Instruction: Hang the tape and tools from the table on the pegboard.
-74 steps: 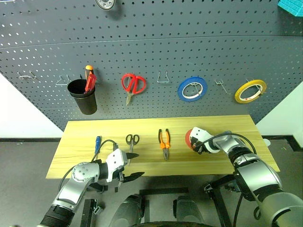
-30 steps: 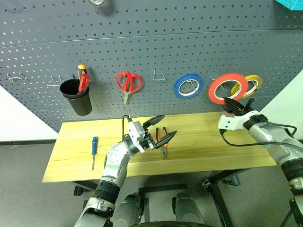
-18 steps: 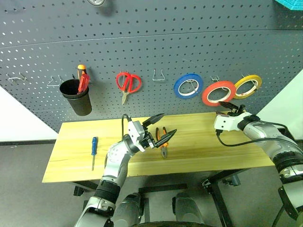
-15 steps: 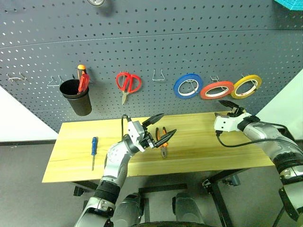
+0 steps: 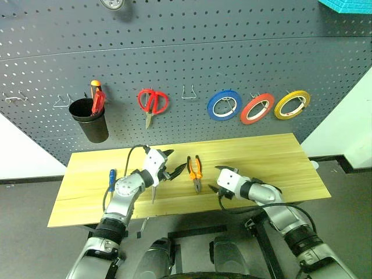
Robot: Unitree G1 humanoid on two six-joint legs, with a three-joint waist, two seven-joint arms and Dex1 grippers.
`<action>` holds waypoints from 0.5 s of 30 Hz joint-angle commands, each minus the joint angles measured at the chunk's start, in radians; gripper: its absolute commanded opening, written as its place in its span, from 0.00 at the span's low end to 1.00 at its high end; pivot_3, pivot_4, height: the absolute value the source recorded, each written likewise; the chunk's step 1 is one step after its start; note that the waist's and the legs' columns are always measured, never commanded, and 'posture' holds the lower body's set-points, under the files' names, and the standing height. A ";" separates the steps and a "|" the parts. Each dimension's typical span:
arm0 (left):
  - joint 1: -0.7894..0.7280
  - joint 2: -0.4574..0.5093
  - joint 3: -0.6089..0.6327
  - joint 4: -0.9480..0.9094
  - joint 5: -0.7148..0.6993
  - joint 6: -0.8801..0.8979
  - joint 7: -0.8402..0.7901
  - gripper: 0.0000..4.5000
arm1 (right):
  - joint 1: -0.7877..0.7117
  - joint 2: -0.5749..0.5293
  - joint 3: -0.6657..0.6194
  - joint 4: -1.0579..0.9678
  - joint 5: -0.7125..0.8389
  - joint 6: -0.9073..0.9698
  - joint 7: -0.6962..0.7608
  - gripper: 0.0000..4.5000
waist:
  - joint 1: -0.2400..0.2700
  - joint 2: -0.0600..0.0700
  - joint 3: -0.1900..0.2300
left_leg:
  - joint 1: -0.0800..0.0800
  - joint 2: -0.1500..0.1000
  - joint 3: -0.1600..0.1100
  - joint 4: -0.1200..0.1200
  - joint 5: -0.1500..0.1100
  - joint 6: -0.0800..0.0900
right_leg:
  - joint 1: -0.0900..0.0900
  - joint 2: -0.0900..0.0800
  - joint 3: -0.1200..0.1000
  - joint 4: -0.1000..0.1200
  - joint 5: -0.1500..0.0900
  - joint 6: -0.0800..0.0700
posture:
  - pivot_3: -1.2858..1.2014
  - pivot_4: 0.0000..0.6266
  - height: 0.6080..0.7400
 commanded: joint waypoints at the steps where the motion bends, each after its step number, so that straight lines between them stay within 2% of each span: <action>1: 0.017 0.080 0.026 0.021 0.007 0.004 -0.050 0.84 | -0.064 0.087 -0.001 -0.027 0.036 0.212 0.020 0.99 | -0.001 0.000 0.000 | 0.000 0.000 0.000 0.000 0.000 0.000 | 0.000 0.000 0.000 0.000 0.000 0.000 | 0.47 0.17 1.00; 3: 0.030 0.116 0.037 0.030 -0.013 0.013 -0.085 0.84 | -0.093 0.149 -0.008 -0.013 0.037 0.338 -0.009 0.99 | -0.001 0.000 0.000 | 0.000 0.001 0.000 -0.003 0.000 0.000 | -0.002 0.001 0.000 0.000 0.000 0.000 | 0.48 0.19 1.00; 7: 0.070 0.197 0.062 0.051 -0.006 0.014 -0.119 0.84 | -0.170 0.287 -0.057 0.062 0.029 0.533 -0.158 0.99 | 0.002 0.001 0.001 | -0.001 0.002 -0.001 -0.008 0.000 0.000 | -0.007 0.001 0.000 0.001 0.001 -0.002 | 0.48 0.21 1.00; 12: 0.126 0.271 0.112 0.053 -0.046 0.024 -0.182 0.84 | -0.268 0.423 -0.131 0.167 0.075 0.693 -0.280 0.99 | 0.010 0.002 0.002 | -0.001 0.002 -0.001 -0.011 0.001 -0.002 | -0.010 0.001 0.001 0.001 0.001 -0.003 | 0.49 0.23 1.00; 15: 0.158 0.303 0.137 0.058 -0.047 0.019 -0.188 0.84 | -0.344 0.484 -0.189 0.293 0.084 0.727 -0.388 0.99 | 0.016 0.003 0.003 | -0.001 0.002 -0.002 -0.016 0.002 -0.004 | -0.014 0.002 0.002 0.001 0.003 -0.006 | 0.49 0.24 1.00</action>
